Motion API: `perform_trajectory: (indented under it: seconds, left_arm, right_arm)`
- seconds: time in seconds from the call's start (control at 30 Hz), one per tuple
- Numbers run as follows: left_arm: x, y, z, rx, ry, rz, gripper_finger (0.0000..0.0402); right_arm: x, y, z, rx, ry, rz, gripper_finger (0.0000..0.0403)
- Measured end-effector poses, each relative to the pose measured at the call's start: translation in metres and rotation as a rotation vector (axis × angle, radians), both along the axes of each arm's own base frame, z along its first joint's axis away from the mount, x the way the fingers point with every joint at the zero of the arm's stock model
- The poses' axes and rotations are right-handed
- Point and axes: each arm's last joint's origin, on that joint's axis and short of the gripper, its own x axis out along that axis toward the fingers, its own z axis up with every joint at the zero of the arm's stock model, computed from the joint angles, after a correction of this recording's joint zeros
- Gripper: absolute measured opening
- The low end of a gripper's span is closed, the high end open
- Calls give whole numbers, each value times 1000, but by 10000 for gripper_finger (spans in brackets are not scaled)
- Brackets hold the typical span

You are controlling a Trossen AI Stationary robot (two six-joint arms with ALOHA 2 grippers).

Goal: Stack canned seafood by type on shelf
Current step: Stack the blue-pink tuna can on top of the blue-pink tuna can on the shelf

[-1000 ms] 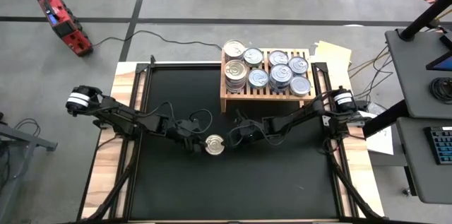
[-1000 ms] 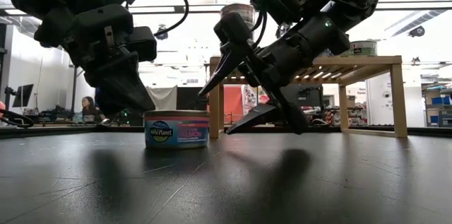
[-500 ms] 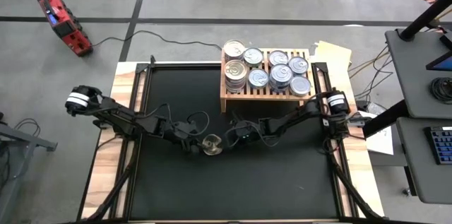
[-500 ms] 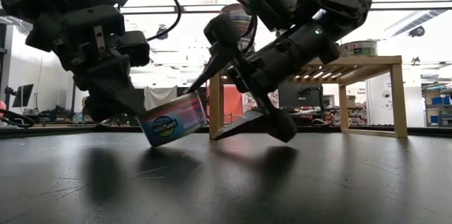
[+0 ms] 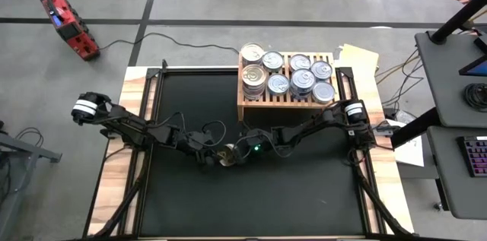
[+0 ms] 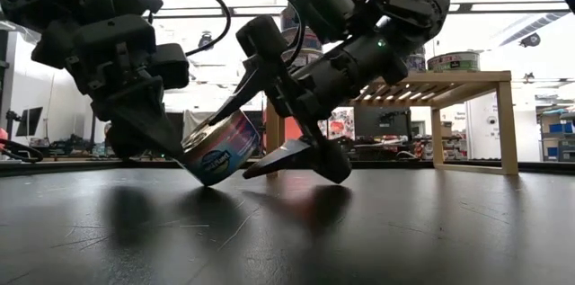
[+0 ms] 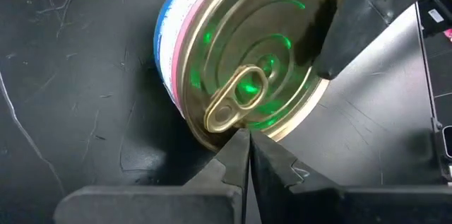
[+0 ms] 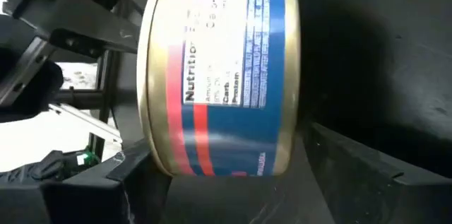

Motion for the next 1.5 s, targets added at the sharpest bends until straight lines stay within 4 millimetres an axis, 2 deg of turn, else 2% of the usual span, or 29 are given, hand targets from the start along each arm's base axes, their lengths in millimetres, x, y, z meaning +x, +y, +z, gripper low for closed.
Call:
perform_trajectory:
  seconds: [0.13, 0.4, 0.6, 0.7, 1.0, 1.2, 1.33, 1.5]
  left_arm:
    - [0, 0, 0, -2, -1, -2, 0]
    - [0, 0, 1, 3, -9, -7, 0]
    - [0, 0, 2, -27, -2, -24, 0]
    - [-1, -1, 6, -68, -1, -60, 0]
    - [-1, 0, 35, -77, -62, -83, 0]
    - [4, 7, 60, 13, -59, -106, 0]
    - [7, 11, 81, 103, -1, -159, 0]
    - [16, 17, 120, 240, -15, -239, 0]
  right_arm:
    - [1, 0, 1, -17, -11, 13, 270]
    - [2, 0, 3, -80, -35, 56, 192]
    - [2, 0, 4, -110, -49, 75, 192]
    - [-1, 0, 12, -123, -44, 85, 192]
    - [-23, -2, 53, -243, 44, 66, 192]
    - [-42, -6, 86, -321, 60, 70, 192]
    - [-52, -7, 118, -356, -39, 61, 192]
    - [-69, -10, 155, -428, -145, 26, 192]
